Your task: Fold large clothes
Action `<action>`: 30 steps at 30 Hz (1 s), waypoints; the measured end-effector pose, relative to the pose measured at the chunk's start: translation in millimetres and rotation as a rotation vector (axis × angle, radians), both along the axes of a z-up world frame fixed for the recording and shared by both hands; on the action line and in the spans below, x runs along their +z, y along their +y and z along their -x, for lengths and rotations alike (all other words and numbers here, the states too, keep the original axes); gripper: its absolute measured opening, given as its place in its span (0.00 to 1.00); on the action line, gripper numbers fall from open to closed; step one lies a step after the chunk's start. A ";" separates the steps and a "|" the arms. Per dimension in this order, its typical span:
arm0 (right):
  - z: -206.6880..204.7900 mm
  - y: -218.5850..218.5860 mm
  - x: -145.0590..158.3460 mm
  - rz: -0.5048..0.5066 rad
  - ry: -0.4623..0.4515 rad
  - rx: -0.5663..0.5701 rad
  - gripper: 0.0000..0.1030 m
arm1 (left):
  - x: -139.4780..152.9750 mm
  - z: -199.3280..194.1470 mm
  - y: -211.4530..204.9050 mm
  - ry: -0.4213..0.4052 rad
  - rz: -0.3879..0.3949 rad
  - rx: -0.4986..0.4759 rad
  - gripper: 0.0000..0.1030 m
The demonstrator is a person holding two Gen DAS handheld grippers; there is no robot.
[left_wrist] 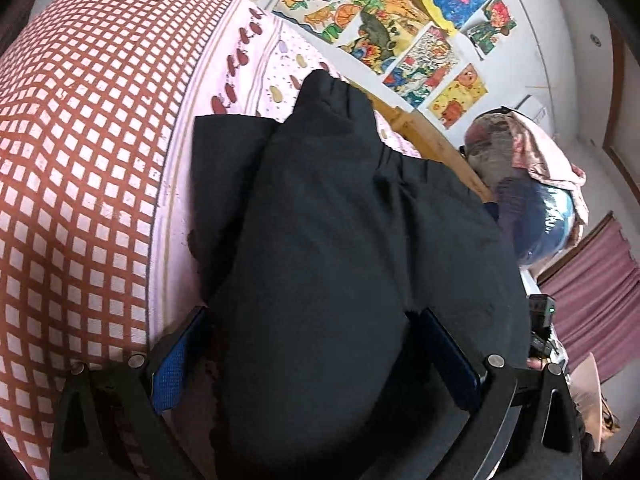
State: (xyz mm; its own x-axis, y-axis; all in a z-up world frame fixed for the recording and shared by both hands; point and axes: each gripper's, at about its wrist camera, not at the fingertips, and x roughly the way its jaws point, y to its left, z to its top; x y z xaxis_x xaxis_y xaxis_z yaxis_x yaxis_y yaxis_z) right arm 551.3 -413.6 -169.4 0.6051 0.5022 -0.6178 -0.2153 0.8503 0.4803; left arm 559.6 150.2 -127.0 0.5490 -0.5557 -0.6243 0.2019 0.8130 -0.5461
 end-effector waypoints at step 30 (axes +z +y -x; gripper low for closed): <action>22.2 -7.5 -10.5 0.002 -0.068 -0.021 0.96 | -8.2 7.3 -18.7 -0.051 -0.040 -0.005 1.00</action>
